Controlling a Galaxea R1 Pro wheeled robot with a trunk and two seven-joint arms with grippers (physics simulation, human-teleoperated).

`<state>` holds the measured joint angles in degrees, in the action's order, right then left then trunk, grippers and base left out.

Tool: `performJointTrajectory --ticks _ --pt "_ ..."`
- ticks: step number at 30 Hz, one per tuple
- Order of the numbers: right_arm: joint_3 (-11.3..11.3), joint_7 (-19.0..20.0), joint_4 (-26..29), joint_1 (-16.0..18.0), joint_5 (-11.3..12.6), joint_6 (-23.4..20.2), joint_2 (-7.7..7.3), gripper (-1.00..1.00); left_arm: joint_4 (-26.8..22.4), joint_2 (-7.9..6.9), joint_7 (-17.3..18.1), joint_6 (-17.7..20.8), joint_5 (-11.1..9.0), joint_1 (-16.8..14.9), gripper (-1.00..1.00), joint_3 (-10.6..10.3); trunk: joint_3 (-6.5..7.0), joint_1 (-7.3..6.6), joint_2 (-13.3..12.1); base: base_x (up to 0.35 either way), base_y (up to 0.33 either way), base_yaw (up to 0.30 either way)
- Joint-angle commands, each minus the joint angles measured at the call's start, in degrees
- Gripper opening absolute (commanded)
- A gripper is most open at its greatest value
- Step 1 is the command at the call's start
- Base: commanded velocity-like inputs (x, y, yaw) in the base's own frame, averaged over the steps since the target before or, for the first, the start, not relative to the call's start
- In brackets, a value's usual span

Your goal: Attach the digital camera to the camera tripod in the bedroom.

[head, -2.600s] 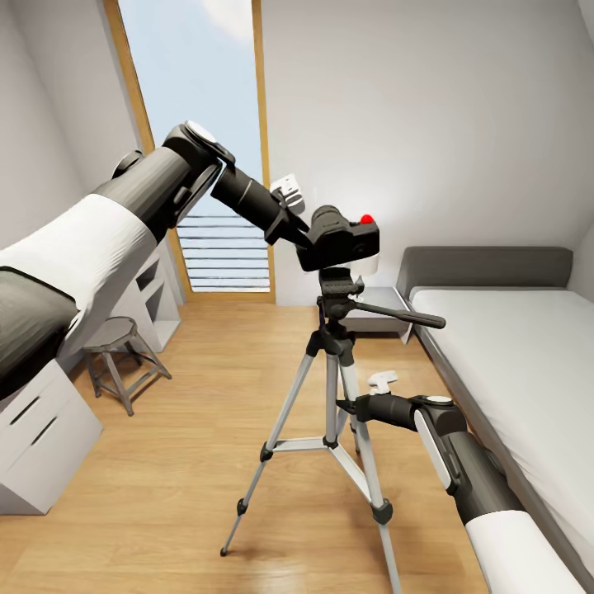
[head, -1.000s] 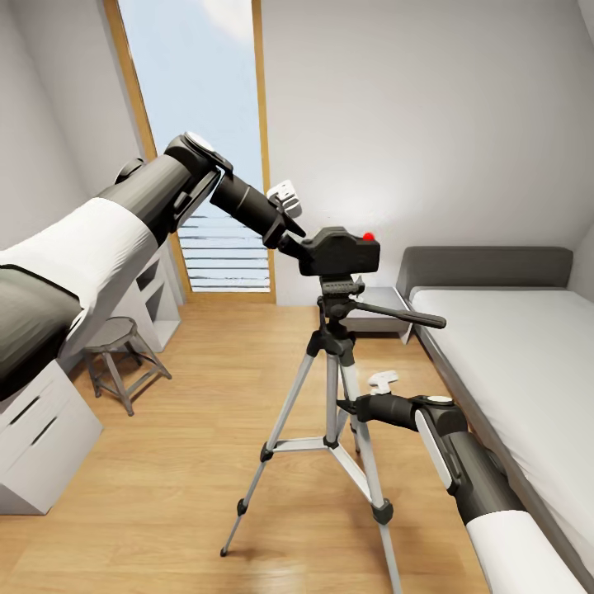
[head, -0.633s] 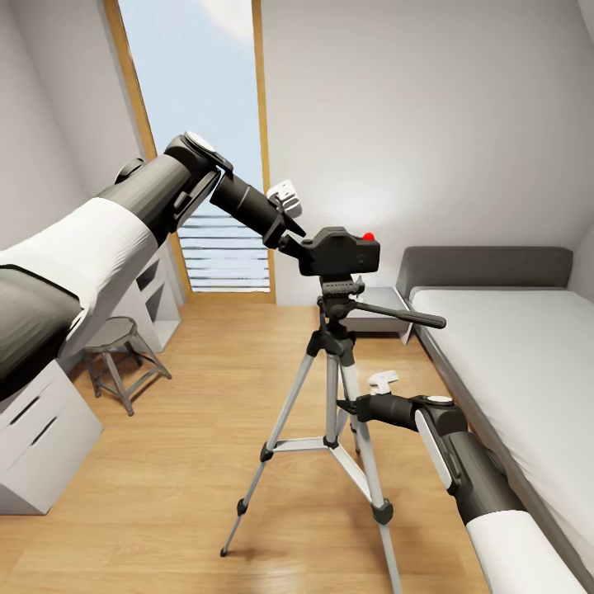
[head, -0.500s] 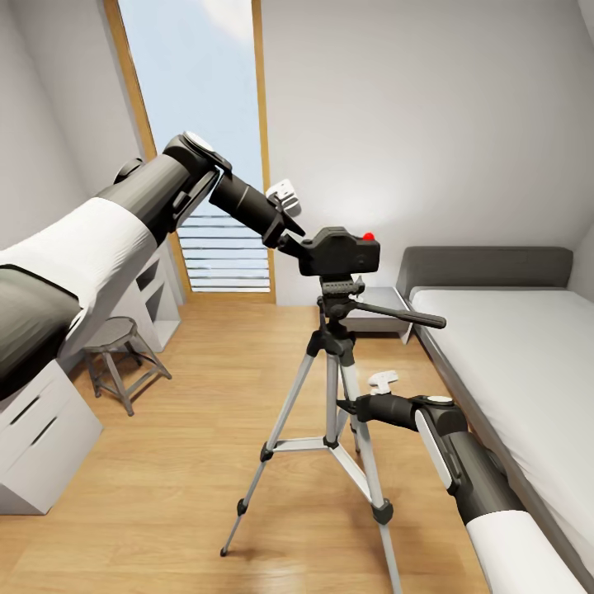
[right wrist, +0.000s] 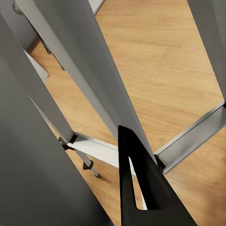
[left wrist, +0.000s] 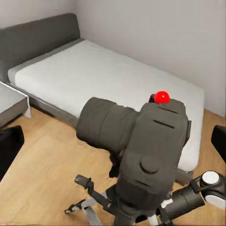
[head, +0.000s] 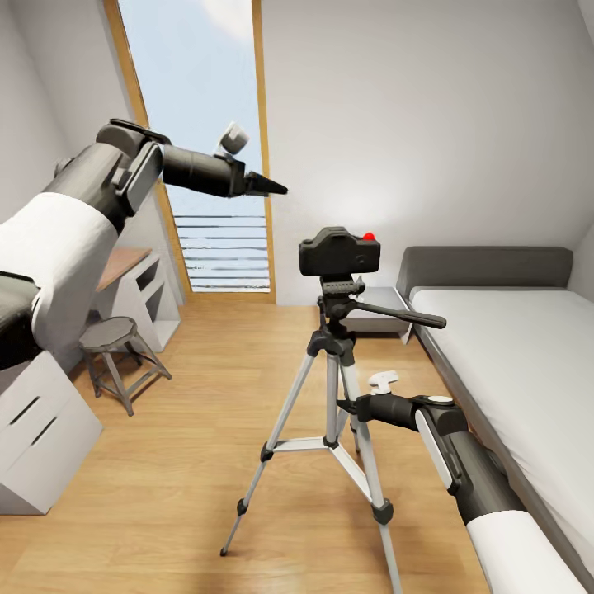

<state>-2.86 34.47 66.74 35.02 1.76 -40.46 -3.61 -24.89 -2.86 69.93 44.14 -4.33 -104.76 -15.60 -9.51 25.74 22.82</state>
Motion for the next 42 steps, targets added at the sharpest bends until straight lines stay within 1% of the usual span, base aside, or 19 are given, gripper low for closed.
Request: performJointTrajectory --ticks 1,7,10,12,13,18,19,20,21,22,23,25,26,27,28,32,35,38,42 --pt "-0.04 -0.54 -2.93 0.05 -3.09 0.56 -0.08 -1.0 0.24 -0.44 -0.37 1.17 -0.55 -0.06 1.0 0.14 -0.13 0.05 0.1 0.0 0.0 0.0" --pt "-0.04 -0.54 -2.93 0.05 -3.08 0.56 -0.08 -1.0 3.28 -3.75 -1.21 2.86 -1.77 0.16 1.0 1.8 -0.13 0.05 0.1 0.0 0.0 0.0" --pt "-0.04 -0.54 -2.93 0.05 -3.08 0.56 -0.08 -1.0 5.32 -6.04 -1.53 3.02 -3.94 0.56 1.0 2.05 -0.13 0.05 0.1 0.0 0.0 0.0" --pt "-0.04 -0.54 -2.93 0.05 -3.08 0.56 -0.08 -1.0 6.23 -7.01 -1.74 3.0 -4.68 0.92 1.0 2.09 -0.13 0.05 0.1 0.0 0.0 0.0" --pt "-0.04 -0.54 -2.93 0.05 -3.08 0.56 -0.08 -1.0 7.21 -7.94 -1.95 2.91 -5.17 1.7 1.0 2.11 -0.13 0.05 0.1 0.0 0.0 0.0" --pt "-0.04 -0.54 -2.93 0.05 -3.08 0.55 -0.08 -1.0 10.1 -11.14 -2.37 1.41 -5.78 8.25 1.0 2.15 -0.13 0.05 0.1 0.0 0.0 0.0" --pt "-0.04 -0.54 -2.93 0.05 -3.08 0.55 -0.08 -1.0 10.62 -12.46 -2.42 0.41 -5.93 10.52 1.0 2.15 -0.13 0.05 0.1 0.0 0.0 0.0" --pt "-0.04 -0.54 -2.93 0.05 -3.08 0.55 -0.08 -1.0 10.93 -13.19 -2.44 -0.2 -6.0 11.7 1.0 2.15 -0.13 0.05 0.1 0.0 0.0 0.0" --pt "-0.04 -0.53 -2.93 0.05 -3.08 0.54 -0.08 -1.0 11.78 -14.74 -2.47 -1.65 -6.13 14.19 1.0 2.15 -0.13 0.05 0.1 0.0 0.0 0.0" --pt "-0.04 -0.51 -2.93 0.05 -3.08 0.52 -0.08 -1.0 12.34 -15.53 -2.48 -2.47 -6.18 15.48 1.0 2.15 -0.13 0.05 0.1 0.0 0.0 0.0" --pt "-0.04 -0.49 -2.93 0.05 -3.08 0.5 -0.08 -1.0 13.8 -17.15 -2.51 -4.33 -6.26 18.1 1.0 2.15 -0.13 0.05 0.1 0.0 0.0 0.0" --pt "-0.04 -0.48 -2.93 0.05 -3.08 0.51 -0.08 -1.0 15.6 -18.79 -2.55 -6.57 -6.31 20.57 1.0 2.15 -0.13 0.05 0.1 0.0 0.0 0.0" --pt "-0.04 -0.5 -2.93 0.05 -3.08 0.51 -0.08 -1.0 17.67 -20.4 -2.57 -9.17 -6.34 22.73 1.0 2.15 -0.13 0.05 0.1 0.0 0.0 0.0" --pt "-0.04 -0.51 -2.93 0.05 -3.08 0.52 -0.08 -1.0 18.72 -21.18 -2.58 -10.55 -6.35 23.65 1.0 2.15 -0.13 0.05 0.1 0.0 0.0 0.0" --pt "-0.04 -0.52 -2.93 0.05 -3.08 0.52 -0.07 -1.0 20.8 -22.61 -2.59 -13.35 -6.41 25.18 1.0 2.15 -0.13 0.05 0.1 0.0 0.0 0.0" --pt "-0.06 -0.54 -2.93 0.05 -3.08 0.55 -0.04 -1.0 23.83 -25.28 -2.44 -18.66 -6.59 28.56 1.0 2.18 -0.13 0.05 0.1 0.0 0.0 0.0" --pt "-0.05 -0.54 -2.93 0.05 -3.08 0.55 -0.07 -1.0 24.46 -25.56 -2.02 -19.89 -6.63 30.61 1.0 2.17 -0.13 0.05 0.1 0.0 0.0 0.0" --pt "-0.04 -0.54 -2.93 0.05 -3.1 0.56 -0.07 -1.0 24.71 -24.99 -2.33 -20.34 -6.69 32.17 1.0 2.21 -0.13 0.05 0.1 0.0 0.0 0.0" --pt "-0.04 -0.54 -2.93 0.05 -3.12 0.54 -0.08 -1.0 24.86 -23.23 -3.03 -20.54 -7.27 33.91 1.0 2.31 -0.13 0.05 0.1 0.0 0.0 0.0"
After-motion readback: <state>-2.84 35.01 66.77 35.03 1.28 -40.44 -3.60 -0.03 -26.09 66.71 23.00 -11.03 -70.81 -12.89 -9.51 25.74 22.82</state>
